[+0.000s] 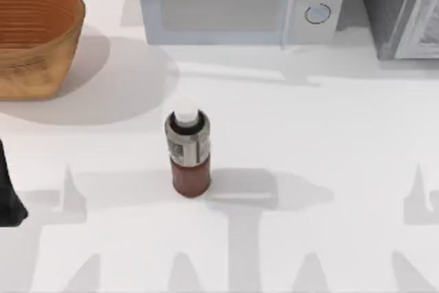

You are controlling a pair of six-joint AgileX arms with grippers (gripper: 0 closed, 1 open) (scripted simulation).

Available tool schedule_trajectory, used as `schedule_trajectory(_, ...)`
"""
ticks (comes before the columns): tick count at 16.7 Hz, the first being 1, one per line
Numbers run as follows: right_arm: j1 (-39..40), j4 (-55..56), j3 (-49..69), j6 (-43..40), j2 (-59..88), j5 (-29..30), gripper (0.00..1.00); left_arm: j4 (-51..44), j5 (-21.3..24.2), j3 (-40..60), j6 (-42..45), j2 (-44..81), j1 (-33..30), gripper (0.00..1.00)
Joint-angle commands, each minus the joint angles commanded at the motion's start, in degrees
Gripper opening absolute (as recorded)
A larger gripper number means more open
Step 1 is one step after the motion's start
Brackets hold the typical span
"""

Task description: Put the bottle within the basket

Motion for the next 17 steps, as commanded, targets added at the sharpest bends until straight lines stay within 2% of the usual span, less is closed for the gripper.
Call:
schedule_trajectory(4, 0.0, 0.0, 0.0, 0.0, 0.0, 0.0, 1.0, 1.6, 0.58, 0.19, 0.02, 1.67, -0.58, 1.0)
schedule_trajectory(7, 0.0, 0.0, 0.0, 0.0, 0.0, 0.0, 1.0, 7.66, 2.48, 0.73, 0.16, 8.4, -2.48, 1.0)
schedule_trajectory(11, 0.0, 0.0, 0.0, 0.0, 0.0, 0.0, 1.0, 20.87, 5.98, 1.64, 0.62, 23.66, -5.96, 1.0)
schedule_trajectory(17, 0.0, 0.0, 0.0, 0.0, 0.0, 0.0, 1.0, 47.1, 12.16, 3.42, 1.7, 54.11, -12.11, 1.0)
